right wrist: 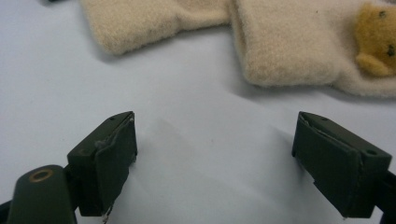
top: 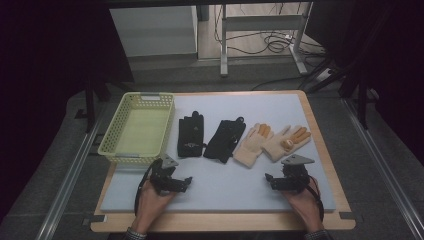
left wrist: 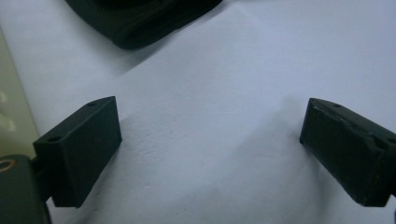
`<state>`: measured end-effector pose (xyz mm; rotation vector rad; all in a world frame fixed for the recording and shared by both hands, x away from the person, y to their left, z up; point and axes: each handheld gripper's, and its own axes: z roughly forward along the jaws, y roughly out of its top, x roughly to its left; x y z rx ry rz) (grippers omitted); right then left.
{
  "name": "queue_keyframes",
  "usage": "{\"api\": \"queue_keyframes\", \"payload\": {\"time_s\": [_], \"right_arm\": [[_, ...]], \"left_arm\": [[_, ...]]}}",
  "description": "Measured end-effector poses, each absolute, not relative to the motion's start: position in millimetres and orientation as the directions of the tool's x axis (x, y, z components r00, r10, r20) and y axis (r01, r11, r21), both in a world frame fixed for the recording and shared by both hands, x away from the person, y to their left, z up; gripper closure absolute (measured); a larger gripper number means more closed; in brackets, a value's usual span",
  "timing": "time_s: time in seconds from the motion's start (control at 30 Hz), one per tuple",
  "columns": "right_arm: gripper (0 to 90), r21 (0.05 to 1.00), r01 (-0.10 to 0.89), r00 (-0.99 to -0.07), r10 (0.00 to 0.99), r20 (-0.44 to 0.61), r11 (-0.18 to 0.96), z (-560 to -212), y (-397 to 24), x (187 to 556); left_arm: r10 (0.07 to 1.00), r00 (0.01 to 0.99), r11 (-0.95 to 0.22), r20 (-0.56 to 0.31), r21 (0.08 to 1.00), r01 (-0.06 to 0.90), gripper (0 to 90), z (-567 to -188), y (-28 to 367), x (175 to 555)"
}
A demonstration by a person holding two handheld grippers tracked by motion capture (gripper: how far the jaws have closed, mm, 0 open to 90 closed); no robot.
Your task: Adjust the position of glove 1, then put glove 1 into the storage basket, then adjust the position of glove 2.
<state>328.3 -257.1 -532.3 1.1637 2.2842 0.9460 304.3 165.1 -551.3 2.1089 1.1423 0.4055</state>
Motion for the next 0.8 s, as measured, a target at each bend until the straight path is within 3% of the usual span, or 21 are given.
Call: {"api": "queue_keyframes", "payload": {"time_s": [0.53, 0.8], "right_arm": [[12.7, 0.718, 0.550, -0.572, 0.819, -0.047, 0.426, -532.0, -256.4, 328.9], [16.8, 0.714, 0.565, -0.558, 0.829, -0.038, 0.413, -529.1, -256.8, 329.2]], "left_arm": [[0.826, 0.562, -0.371, -0.049, 0.704, 0.606, 5.5, -551.5, 164.6, 303.7], [0.826, 0.561, -0.370, -0.049, 0.705, 0.606, 5.6, -551.5, 164.6, 303.6]]}}
